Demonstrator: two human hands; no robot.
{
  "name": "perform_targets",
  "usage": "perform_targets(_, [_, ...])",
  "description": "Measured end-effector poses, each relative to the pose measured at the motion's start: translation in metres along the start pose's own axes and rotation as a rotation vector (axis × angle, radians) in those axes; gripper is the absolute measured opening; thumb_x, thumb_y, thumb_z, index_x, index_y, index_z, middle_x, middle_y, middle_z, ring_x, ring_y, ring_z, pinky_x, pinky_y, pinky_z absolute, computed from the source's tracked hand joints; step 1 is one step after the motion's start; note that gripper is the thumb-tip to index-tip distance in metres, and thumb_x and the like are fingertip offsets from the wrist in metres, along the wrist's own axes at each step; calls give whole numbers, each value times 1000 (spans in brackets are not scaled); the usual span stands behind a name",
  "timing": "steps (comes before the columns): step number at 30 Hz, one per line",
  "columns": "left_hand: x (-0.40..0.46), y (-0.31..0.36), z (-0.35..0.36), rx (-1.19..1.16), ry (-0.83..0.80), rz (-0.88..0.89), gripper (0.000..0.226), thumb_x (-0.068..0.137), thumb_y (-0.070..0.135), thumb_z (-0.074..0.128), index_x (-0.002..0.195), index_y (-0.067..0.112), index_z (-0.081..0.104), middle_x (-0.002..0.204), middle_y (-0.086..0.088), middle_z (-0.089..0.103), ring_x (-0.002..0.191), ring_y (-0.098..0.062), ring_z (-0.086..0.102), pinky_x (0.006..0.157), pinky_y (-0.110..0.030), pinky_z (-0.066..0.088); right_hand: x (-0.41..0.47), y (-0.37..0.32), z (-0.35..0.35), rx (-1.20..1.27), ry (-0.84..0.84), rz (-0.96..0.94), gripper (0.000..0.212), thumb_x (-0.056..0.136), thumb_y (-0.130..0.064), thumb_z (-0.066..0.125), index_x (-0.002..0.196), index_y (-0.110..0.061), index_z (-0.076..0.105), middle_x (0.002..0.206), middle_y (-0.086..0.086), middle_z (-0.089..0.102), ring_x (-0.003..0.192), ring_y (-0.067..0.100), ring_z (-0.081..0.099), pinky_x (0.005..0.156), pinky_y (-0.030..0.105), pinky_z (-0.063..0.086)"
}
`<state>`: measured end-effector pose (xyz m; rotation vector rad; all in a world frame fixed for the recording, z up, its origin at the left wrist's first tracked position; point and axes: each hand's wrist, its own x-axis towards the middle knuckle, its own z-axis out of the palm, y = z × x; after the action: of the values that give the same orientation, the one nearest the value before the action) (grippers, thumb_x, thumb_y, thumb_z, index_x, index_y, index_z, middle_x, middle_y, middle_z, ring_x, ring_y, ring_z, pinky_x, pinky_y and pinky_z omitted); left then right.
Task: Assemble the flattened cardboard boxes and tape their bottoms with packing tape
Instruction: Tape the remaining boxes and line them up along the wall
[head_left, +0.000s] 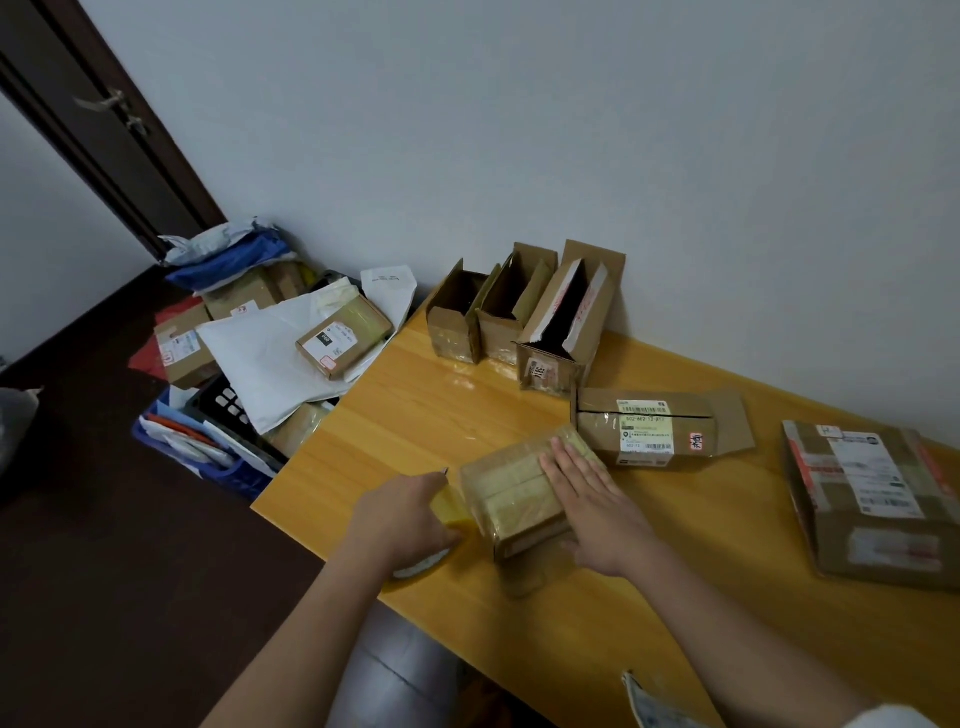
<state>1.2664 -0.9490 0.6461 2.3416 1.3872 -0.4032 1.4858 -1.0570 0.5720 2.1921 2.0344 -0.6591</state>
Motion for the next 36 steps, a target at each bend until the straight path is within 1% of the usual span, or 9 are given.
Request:
perform_targets(14, [16,-2,42,-93,18,-11,78,78,64,65,144,35,35,132,-2,56,114,-23,56,78,-34,49,4,32,-8,-58,25,-70,118,84,-11,65,144,-31,-35,147,-11,-47,139,6,-36,122,31,-7])
perform_targets(16, [17,-8,49,-130,3,-12,78,77,63,67,143,34,37,130,-2,57,112,-22,56,78,-33,48,6,31,-5,-74,4,-76,122,82,-20,70,144,-30,-34,147,-11,-48,138,5,-38,121,31,-9])
perform_targets(19, [16,-19,63,-265,-62,-4,83,73,61,73,141,29,39,132,-3,56,110,-20,56,83,-33,49,7,21,0,-75,-11,-100,127,76,-56,72,147,-29,-30,148,-10,-46,138,6,-39,117,29,-17])
perform_targets(22, [15,-25,74,-386,-88,-10,89,66,64,76,139,27,41,138,-2,51,122,-21,50,91,-31,44,8,15,-1,-10,-31,-83,119,74,-80,52,150,-30,-25,150,-12,-43,137,2,-38,117,32,-17])
perform_targets(26, [19,-29,74,-520,-100,-11,73,77,66,64,137,31,43,127,0,43,117,-21,49,96,-33,44,10,4,-12,195,-77,-32,93,81,-82,22,154,-32,-10,154,-17,-33,138,-3,-33,120,35,-13])
perform_targets(29, [27,-28,73,-452,-7,-8,53,86,67,49,125,31,55,114,4,46,103,-18,53,94,-44,47,12,0,-20,428,2,-9,66,95,-61,35,153,-34,18,160,-20,-9,144,-6,-14,123,35,-4])
perform_targets(31, [33,-21,70,-461,50,-13,49,86,68,47,104,26,65,97,5,53,87,-15,55,84,-45,49,11,0,-22,633,188,54,48,98,-36,52,145,-32,41,158,-19,18,143,-5,10,121,32,11])
perform_targets(34, [40,-10,65,-570,38,-69,56,85,58,61,64,9,46,58,0,43,49,-14,37,56,-37,34,10,4,-17,775,383,228,52,95,-22,61,144,-25,45,146,-16,39,135,2,33,114,31,30])
perform_targets(36, [43,-8,62,-642,-16,-93,54,83,49,69,64,7,40,59,-7,44,45,-6,35,54,-31,32,9,5,-15,952,333,328,52,95,-22,61,144,-22,45,135,-11,51,119,4,50,96,20,44])
